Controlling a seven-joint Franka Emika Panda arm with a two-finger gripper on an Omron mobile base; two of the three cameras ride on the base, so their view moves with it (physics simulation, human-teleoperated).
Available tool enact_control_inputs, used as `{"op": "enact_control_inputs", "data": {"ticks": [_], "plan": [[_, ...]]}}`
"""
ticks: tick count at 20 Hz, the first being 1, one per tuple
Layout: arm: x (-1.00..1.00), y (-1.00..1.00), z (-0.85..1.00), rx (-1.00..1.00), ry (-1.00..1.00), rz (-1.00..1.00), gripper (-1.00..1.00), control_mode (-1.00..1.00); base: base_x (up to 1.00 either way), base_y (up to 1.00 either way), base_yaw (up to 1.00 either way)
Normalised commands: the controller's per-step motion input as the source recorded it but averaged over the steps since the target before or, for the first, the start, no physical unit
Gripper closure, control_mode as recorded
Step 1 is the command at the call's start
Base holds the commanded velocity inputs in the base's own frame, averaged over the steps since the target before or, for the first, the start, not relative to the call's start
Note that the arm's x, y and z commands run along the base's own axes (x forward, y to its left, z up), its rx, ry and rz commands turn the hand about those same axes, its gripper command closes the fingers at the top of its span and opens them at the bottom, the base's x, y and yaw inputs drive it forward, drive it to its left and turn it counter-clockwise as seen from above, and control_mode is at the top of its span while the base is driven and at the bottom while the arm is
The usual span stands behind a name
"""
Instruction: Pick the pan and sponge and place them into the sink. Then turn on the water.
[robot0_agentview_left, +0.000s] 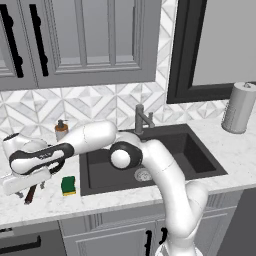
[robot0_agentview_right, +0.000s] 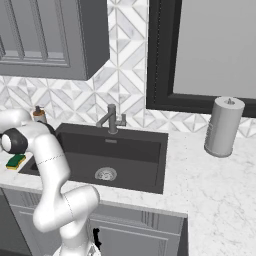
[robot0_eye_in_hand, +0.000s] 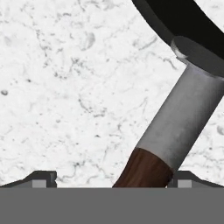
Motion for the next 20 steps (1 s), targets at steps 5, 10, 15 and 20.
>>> {"op": "enact_control_inputs", "data": {"ticks": [5, 10, 15, 20], "plan": [[0.00, 0.04, -0.11, 0.00, 0.00, 0.00, -1.00, -1.00, 0.00, 0.00, 0.00], [0.00, 0.01, -0.05, 0.00, 0.00, 0.00, -1.00, -1.00, 0.00, 0.00, 0.00], [0.00, 0.00, 0.00, 0.00, 0.00, 0.00, 1.00, -1.00, 0.00, 0.00, 0.00], [0.00, 0.00, -0.07, 0.00, 0.00, 0.00, 1.00, -1.00, 0.00, 0.00, 0.00]]}}
